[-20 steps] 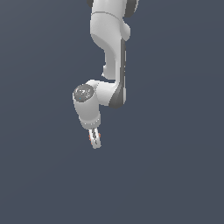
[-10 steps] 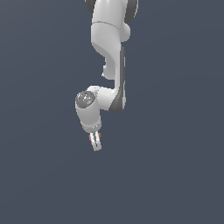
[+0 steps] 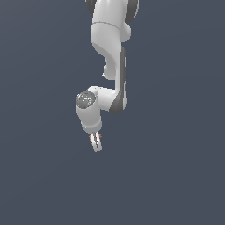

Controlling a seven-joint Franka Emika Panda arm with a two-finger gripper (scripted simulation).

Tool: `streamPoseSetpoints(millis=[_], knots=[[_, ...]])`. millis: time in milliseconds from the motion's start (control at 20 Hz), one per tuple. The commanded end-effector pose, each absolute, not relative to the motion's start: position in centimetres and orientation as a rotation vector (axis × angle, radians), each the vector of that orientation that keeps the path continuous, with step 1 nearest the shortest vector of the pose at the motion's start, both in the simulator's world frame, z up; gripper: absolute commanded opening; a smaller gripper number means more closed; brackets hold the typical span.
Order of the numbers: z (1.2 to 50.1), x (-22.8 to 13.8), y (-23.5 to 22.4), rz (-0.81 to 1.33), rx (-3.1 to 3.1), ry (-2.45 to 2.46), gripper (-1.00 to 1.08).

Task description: Pick up the object and move it to a goal position.

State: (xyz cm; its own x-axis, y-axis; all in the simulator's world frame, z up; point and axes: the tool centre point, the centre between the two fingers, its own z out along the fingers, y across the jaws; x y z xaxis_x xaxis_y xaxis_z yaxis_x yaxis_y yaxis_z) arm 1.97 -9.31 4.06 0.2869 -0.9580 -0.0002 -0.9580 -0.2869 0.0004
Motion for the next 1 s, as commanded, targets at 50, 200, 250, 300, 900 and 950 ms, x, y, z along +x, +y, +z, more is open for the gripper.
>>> streamPoseSetpoints(millis=[50, 200, 250, 300, 900, 950], knots=[[4.2, 1.9, -9.1, 0.0, 2.52, -1.876, -1.0], [4.7, 1.7, -8.4, 0.0, 2.52, -1.876, -1.0], [5.0, 1.6, -8.1, 0.0, 2.52, -1.876, -1.0], [5.3, 1.5, -7.7, 0.0, 2.52, -1.876, -1.0], [11.9, -1.1, 1.1, -0.001, 2.521, -1.876, -1.0], [12.7, -1.4, 2.0, -0.001, 2.521, -1.876, -1.0]])
